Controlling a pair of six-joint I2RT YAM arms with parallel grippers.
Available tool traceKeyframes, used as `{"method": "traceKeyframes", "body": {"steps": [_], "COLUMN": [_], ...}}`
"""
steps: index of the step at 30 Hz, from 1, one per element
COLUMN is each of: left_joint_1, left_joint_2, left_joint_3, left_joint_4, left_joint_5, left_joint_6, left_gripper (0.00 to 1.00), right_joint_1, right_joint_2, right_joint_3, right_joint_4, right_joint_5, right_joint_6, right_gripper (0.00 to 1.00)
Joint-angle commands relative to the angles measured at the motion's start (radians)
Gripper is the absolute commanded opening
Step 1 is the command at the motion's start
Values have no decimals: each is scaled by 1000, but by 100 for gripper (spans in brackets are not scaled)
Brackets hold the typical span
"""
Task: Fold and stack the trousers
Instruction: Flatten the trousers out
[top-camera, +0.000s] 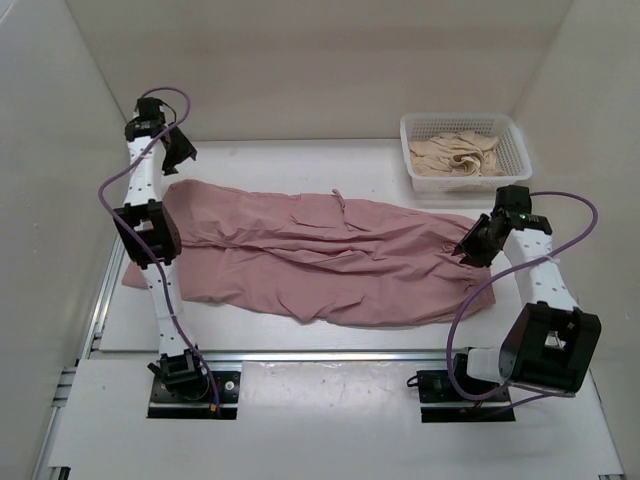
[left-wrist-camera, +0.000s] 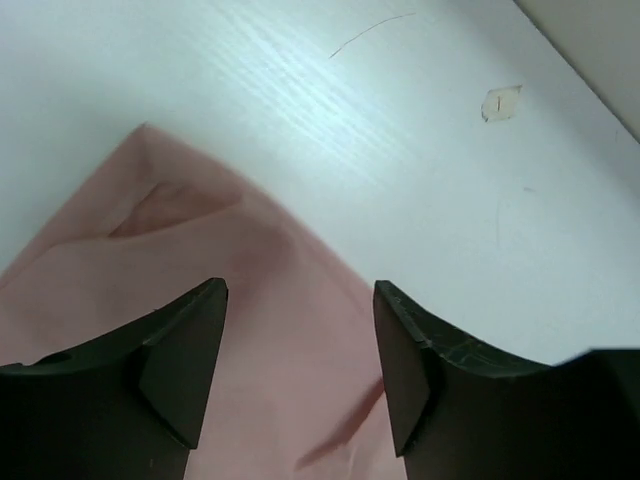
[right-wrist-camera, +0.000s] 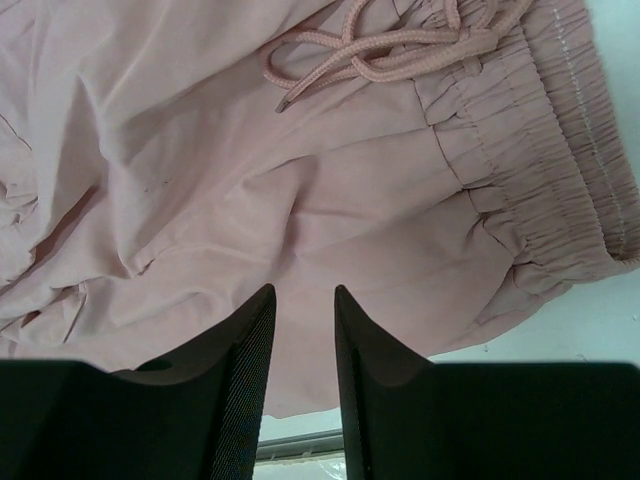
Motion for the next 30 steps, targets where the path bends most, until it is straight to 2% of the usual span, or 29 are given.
{"method": "traceKeyframes", "body": {"steps": [1, 8, 10, 11, 12, 13, 14, 18, 22, 30], "left_joint_1": [-28, -46, -46, -46, -46, -55, -56, -56, -76, -85], "left_joint_2": [135, 214, 214, 214, 214, 214, 214, 158, 60, 65], "left_joint_3": [150, 202, 193, 182, 182, 182, 182, 182, 168, 190], "left_joint_4": [-61, -38, -38, -38, -38, -38, -38, -38, 4, 4], "left_joint_5": [29, -6, -16, -16, -16, -16, 3, 18, -51, -100], "left_joint_6": [-52, -72, -60, -60, -51, -51, -41, -21, -12, -23], "left_gripper": [72, 75, 66, 59, 47, 33, 12, 10, 10, 10], "right_joint_1": [-1, 8, 8, 8, 8, 8, 8, 8, 8, 8], "right_joint_2": [24, 84, 84, 93, 93, 93, 93, 102, 111, 130], "right_joint_3": [60, 91, 91, 91, 91, 100, 100, 109, 109, 109], "right_joint_4": [-2, -2, -2, -2, -2, -2, -2, -2, -2, -2], "right_joint_5": [-7, 4, 13, 13, 13, 13, 24, 33, 42, 42], "right_joint_6": [-17, 4, 4, 4, 4, 4, 4, 4, 13, 13], "right_gripper": [35, 35, 35, 35, 35, 35, 35, 35, 34, 34]}}
